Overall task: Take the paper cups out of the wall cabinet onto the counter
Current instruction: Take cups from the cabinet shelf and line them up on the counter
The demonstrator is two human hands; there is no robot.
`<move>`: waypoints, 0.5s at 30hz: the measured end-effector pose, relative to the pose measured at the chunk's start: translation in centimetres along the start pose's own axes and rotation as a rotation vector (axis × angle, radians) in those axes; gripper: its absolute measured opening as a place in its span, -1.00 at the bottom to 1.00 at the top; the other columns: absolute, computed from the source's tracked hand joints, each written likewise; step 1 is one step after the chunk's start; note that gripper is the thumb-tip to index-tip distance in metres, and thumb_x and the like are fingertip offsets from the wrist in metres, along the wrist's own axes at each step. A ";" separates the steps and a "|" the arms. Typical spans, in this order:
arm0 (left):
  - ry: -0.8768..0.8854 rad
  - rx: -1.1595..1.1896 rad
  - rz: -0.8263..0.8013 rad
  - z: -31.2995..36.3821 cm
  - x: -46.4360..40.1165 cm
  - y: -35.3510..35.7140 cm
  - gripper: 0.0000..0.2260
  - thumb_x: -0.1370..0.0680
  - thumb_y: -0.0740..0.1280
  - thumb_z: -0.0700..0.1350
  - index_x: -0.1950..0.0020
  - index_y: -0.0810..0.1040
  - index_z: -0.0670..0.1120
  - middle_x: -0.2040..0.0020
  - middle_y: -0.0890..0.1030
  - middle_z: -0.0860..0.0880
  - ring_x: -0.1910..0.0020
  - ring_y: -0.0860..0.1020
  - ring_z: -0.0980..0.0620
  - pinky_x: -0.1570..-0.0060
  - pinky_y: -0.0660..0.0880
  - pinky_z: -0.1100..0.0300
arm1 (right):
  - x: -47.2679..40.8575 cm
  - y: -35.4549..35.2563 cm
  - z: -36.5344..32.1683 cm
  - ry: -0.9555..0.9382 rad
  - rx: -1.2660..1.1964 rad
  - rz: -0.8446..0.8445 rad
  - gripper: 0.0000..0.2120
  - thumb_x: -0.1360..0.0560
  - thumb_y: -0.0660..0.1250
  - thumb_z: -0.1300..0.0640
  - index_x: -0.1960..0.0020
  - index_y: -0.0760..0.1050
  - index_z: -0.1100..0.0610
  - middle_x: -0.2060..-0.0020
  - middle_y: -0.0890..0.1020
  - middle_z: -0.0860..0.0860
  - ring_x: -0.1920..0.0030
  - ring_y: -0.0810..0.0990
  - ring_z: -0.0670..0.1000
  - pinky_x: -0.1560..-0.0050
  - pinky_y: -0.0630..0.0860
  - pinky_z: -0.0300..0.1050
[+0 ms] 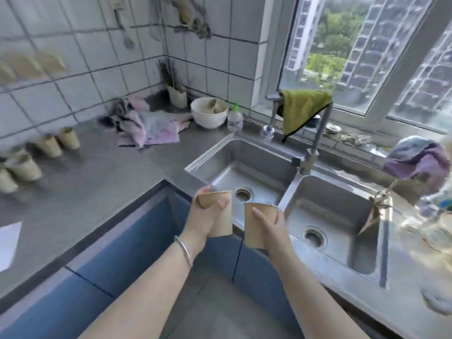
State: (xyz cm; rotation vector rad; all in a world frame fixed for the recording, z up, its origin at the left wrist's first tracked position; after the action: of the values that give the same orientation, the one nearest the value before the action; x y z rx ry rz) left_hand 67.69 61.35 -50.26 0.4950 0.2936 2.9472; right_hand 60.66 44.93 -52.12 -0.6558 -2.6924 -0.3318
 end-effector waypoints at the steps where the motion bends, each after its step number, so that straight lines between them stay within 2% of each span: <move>1: 0.018 0.009 0.041 0.8 -0.4 -2.8 -0.50 -0.39 0.49 -0.05 -0.24 0.36 0.14 -0.14 0.53 -0.02 0.00 0.55 -0.03 0.00 0.55 -0.06 | -0.6 2.7 0.7 0.003 0.024 -0.033 -0.60 -0.43 0.42 0.01 -0.20 0.34 -0.04 -0.03 0.55 0.07 0.10 0.59 0.09 0.26 0.59 0.00; 4: 0.058 0.037 0.166 2.9 -1.9 -11.1 -0.41 -0.28 0.50 -0.06 -0.26 0.37 0.11 -0.09 0.56 -0.03 0.05 0.55 -0.01 -0.02 0.53 -0.07 | -1.8 11.2 2.2 0.019 0.094 -0.090 -0.53 -0.43 0.40 -0.05 -0.26 0.32 -0.02 -0.09 0.55 0.06 0.05 0.58 0.05 0.25 0.56 -0.07; 8: 0.086 0.040 0.264 5.3 -3.6 -20.4 -0.39 -0.25 0.49 -0.04 -0.26 0.37 0.10 -0.05 0.56 0.01 -0.01 0.55 -0.04 -0.09 0.52 -0.07 | -2.6 22.2 3.3 0.023 0.145 -0.185 -0.59 -0.45 0.37 -0.05 -0.24 0.32 -0.05 0.04 0.54 -0.05 0.15 0.54 -0.09 0.36 0.47 -0.23; 10: 0.103 0.061 0.308 6.4 -4.6 -24.4 -0.39 -0.25 0.51 -0.05 -0.24 0.37 0.11 -0.07 0.56 -0.02 -0.03 0.56 -0.05 -0.13 0.52 -0.09 | -3.1 27.0 3.7 0.027 0.178 -0.216 -0.56 -0.43 0.39 -0.06 -0.24 0.35 -0.03 0.05 0.56 -0.06 0.12 0.56 -0.07 0.31 0.54 -0.18; 12: 0.126 0.086 0.361 7.1 -5.6 -28.1 -0.45 -0.35 0.52 -0.14 -0.24 0.37 0.09 -0.06 0.55 -0.04 0.03 0.56 -0.04 -0.04 0.53 -0.03 | -3.9 31.5 4.0 0.024 0.221 -0.250 -0.51 -0.39 0.41 -0.08 -0.25 0.35 -0.01 0.01 0.58 -0.01 0.06 0.59 -0.01 0.13 0.61 -0.03; 13: 0.143 0.091 0.387 7.6 -6.1 -29.7 -0.49 -0.39 0.49 -0.18 -0.26 0.37 0.07 -0.05 0.55 -0.05 0.08 0.55 -0.01 0.04 0.53 0.05 | -4.3 33.5 4.1 0.026 0.238 -0.273 -0.51 -0.40 0.41 -0.08 -0.25 0.35 -0.01 -0.01 0.58 0.01 0.07 0.60 0.00 0.13 0.62 -0.04; 15: 0.164 0.092 0.444 8.3 -7.2 -32.8 -0.49 -0.42 0.46 -0.22 -0.30 0.37 0.02 -0.01 0.54 -0.02 0.14 0.53 0.07 0.15 0.50 0.17 | -5.3 37.3 4.3 0.016 0.250 -0.322 -0.54 -0.42 0.40 -0.06 -0.25 0.35 0.00 -0.01 0.56 0.02 0.12 0.59 -0.03 0.32 0.58 -0.18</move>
State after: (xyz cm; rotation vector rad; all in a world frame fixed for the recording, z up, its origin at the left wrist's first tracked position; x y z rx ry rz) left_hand 80.62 93.40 -51.77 0.3683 0.3821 3.4293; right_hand 81.79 76.41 -52.81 -0.1467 -2.7581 -0.0744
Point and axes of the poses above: each hand's wrist, its own x-axis away from the middle knuckle, its own y-axis out of the palm, z = x × y, the point moved 7 cm from there along -x, towards the middle knuckle
